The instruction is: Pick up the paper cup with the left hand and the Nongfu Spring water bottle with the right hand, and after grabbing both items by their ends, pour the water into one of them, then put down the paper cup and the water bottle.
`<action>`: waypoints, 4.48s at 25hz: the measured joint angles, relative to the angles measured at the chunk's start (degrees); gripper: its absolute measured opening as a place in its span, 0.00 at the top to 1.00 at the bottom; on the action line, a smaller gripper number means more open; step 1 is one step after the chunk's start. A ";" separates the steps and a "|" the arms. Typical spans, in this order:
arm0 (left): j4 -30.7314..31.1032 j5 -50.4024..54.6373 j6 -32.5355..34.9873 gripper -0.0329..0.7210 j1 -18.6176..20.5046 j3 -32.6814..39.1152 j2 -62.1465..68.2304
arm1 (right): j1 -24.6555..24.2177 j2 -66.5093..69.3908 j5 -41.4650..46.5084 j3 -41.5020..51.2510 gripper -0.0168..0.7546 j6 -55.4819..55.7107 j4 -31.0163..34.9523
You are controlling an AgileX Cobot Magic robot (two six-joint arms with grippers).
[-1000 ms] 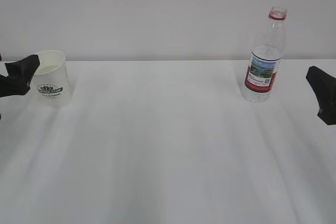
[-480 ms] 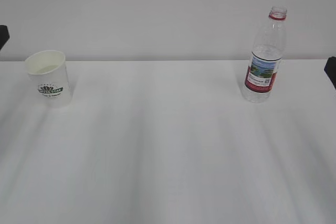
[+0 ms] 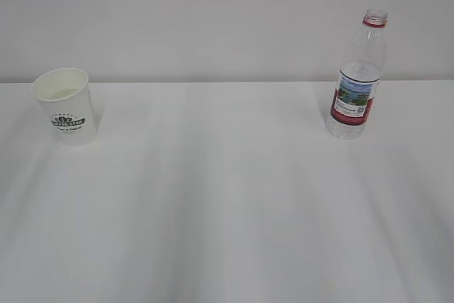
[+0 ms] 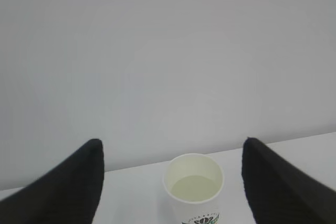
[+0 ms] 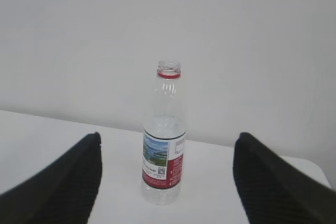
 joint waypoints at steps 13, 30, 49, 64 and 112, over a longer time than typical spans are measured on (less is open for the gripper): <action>-0.23 21.69 -0.13 0.17 0.00 0.00 -17.78 | 0.00 -11.87 20.39 -4.24 0.21 0.00 -1.53; -3.68 49.69 -0.22 0.18 0.00 -6.01 -33.32 | 0.00 -23.94 49.61 -13.33 0.21 0.00 0.84; -19.93 76.26 8.19 0.19 0.00 -11.98 -37.49 | 0.00 -33.45 80.55 -21.45 0.21 -5.10 7.37; -20.23 78.86 8.98 0.19 0.00 -12.47 -49.54 | 0.00 -45.09 92.12 -22.25 0.21 -5.59 8.12; -15.81 80.94 9.77 0.35 0.00 -5.11 -49.67 | 0.00 -45.15 91.05 -17.07 0.22 -6.22 8.51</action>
